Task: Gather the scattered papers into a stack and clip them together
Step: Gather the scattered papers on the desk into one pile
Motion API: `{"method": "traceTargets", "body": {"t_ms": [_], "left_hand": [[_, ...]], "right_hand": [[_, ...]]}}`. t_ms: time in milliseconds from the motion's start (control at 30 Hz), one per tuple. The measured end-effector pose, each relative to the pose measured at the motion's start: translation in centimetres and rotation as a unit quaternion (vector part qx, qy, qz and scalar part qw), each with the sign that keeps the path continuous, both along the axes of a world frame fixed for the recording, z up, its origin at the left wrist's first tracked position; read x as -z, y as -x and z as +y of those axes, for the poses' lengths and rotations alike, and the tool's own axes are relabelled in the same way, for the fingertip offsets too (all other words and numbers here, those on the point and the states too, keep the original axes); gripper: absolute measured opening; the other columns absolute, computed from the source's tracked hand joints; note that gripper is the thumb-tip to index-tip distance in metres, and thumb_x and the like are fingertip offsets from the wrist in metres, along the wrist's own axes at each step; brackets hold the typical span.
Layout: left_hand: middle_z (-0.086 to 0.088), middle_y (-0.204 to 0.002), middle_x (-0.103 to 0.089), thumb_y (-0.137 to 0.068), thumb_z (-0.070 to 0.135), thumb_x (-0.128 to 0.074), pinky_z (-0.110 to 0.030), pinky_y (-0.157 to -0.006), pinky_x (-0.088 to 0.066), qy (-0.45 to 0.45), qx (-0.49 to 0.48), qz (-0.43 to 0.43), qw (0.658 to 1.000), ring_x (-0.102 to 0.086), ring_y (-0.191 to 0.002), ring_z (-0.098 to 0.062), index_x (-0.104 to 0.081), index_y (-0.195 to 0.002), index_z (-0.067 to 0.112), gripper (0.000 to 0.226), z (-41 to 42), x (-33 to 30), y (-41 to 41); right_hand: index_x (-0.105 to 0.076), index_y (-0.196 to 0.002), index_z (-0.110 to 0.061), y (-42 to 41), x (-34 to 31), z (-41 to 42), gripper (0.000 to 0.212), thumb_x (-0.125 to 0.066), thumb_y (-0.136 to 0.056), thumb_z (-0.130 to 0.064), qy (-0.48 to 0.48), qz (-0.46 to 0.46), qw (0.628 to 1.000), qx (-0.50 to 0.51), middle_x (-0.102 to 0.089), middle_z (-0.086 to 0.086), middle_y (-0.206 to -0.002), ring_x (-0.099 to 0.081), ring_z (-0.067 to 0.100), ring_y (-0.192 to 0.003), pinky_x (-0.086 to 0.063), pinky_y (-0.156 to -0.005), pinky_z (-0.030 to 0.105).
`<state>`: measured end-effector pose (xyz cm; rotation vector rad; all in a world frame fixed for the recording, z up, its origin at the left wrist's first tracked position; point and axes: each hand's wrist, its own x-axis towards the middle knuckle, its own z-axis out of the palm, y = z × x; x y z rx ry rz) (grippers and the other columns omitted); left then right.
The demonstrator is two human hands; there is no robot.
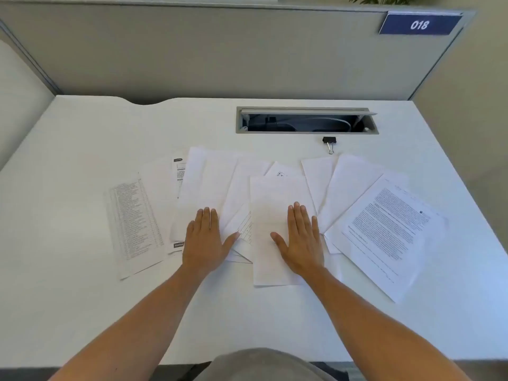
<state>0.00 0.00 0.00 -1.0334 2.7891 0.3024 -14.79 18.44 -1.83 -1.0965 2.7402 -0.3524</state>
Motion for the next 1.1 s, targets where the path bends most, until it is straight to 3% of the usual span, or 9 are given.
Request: {"method": "traceTargets", "body": {"t_ms": [100, 200, 333, 500, 667, 800, 867, 933, 1100], "left_hand": [[-0.017, -0.136, -0.054, -0.087, 0.068, -0.027, -0.045, -0.094, -0.042, 0.031, 0.011, 0.003, 0.999, -0.05, -0.124, -0.035, -0.045, -0.137, -0.002, 0.088, 0.7, 0.7, -0.2], [-0.013, -0.121, -0.06, -0.088, 0.064, -0.034, -0.042, -0.082, -0.043, 0.051, -0.002, 0.037, 0.998, -0.055, -0.106, -0.033, -0.049, -0.132, 0.0, 0.079, 1.4, 0.8, 0.3], [-0.014, -0.133, -0.051, -0.092, 0.053, -0.051, -0.04, -0.095, -0.04, -0.082, -0.084, 0.101, 0.988, -0.047, -0.121, -0.033, -0.035, -0.144, 0.006, 0.072, 1.6, -0.2, 1.9], [-0.01, -0.133, -0.057, -0.087, 0.031, -0.068, -0.036, -0.098, -0.042, -0.332, -0.279, 0.247, 0.867, -0.053, -0.121, -0.03, -0.049, -0.134, 0.011, 0.054, 1.4, -1.4, 3.5], [-0.005, -0.101, -0.063, -0.084, 0.031, -0.07, -0.039, -0.083, -0.05, -0.393, -0.291, 0.233, 0.841, -0.06, -0.097, -0.028, -0.056, -0.101, 0.01, 0.031, 1.0, -1.4, 3.4], [-0.005, -0.106, -0.063, -0.084, 0.03, -0.068, -0.046, -0.085, -0.054, -0.426, -0.281, 0.233, 0.828, -0.062, -0.1, -0.026, -0.054, -0.103, 0.018, 0.026, 1.3, -1.2, 3.1], [-0.005, -0.109, -0.063, -0.083, 0.028, -0.068, -0.052, -0.073, -0.059, -0.466, -0.3, 0.243, 0.797, -0.063, -0.101, -0.028, -0.055, -0.105, 0.024, 0.026, 1.3, -1.0, 2.9], [-0.004, -0.11, -0.062, -0.086, 0.025, -0.068, -0.047, -0.059, -0.06, -0.498, -0.318, 0.254, 0.765, -0.063, -0.101, -0.029, -0.055, -0.113, 0.024, 0.03, 1.5, -1.3, 2.8], [-0.001, -0.113, -0.066, -0.077, 0.026, -0.079, -0.031, -0.059, -0.057, -0.489, -0.273, 0.28, 0.78, -0.065, -0.101, -0.022, -0.056, -0.116, 0.023, 0.046, 1.7, -1.5, 2.4]], "right_hand": [[0.002, -0.156, -0.011, -0.7, 1.0, 0.4, 0.091, 0.002, -0.086, -0.07, -0.03, -0.025, 0.999, -0.002, 0.001, 0.004, -0.166, 0.006, 0.017, -0.153, 0.008, -0.123, 0.039], [0.0, -0.156, -0.01, -1.0, 1.6, 0.7, 0.095, 0.008, -0.084, -0.071, -0.036, -0.025, 0.999, -0.005, -0.002, 0.004, -0.166, 0.004, 0.018, -0.153, 0.009, -0.123, 0.039], [-0.007, -0.156, -0.009, -0.9, 1.9, 0.6, 0.096, 0.009, -0.086, -0.071, -0.029, -0.019, 0.999, -0.003, -0.008, 0.006, -0.166, -0.003, 0.019, -0.153, 0.008, -0.122, 0.04], [-0.004, -0.156, -0.009, -0.9, 1.7, 0.7, 0.095, 0.011, -0.085, -0.071, -0.028, -0.022, 0.999, -0.007, -0.007, 0.005, -0.166, -0.002, 0.019, -0.153, 0.01, -0.12, 0.038], [-0.007, -0.156, -0.009, -0.9, 2.0, 0.6, 0.095, 0.009, -0.087, -0.071, -0.025, -0.026, 0.999, -0.004, -0.009, 0.006, -0.165, -0.004, 0.02, -0.153, 0.009, -0.12, 0.039], [-0.001, -0.156, -0.01, -1.4, 1.4, -0.5, 0.093, 0.006, -0.085, -0.071, -0.025, -0.042, 0.999, -0.011, -0.001, 0.004, -0.166, 0.004, 0.018, -0.153, 0.014, -0.119, 0.038], [0.005, -0.156, -0.012, -2.0, 1.2, -1.2, 0.091, 0.003, -0.085, -0.069, -0.029, -0.052, 0.998, -0.011, 0.005, 0.002, -0.166, 0.01, 0.016, -0.152, 0.017, -0.118, 0.037], [0.006, -0.156, -0.012, -2.5, 1.0, -1.9, 0.091, 0.004, -0.084, -0.068, -0.026, -0.056, 0.998, -0.009, 0.006, 0.002, -0.166, 0.012, 0.015, -0.152, 0.021, -0.117, 0.035], [0.005, -0.156, -0.012, -2.6, 0.9, -3.0, 0.099, 0.012, -0.077, -0.071, -0.017, -0.076, 0.997, -0.016, 0.007, 0.001, -0.166, 0.012, 0.014, -0.152, 0.02, -0.117, 0.035]]}}
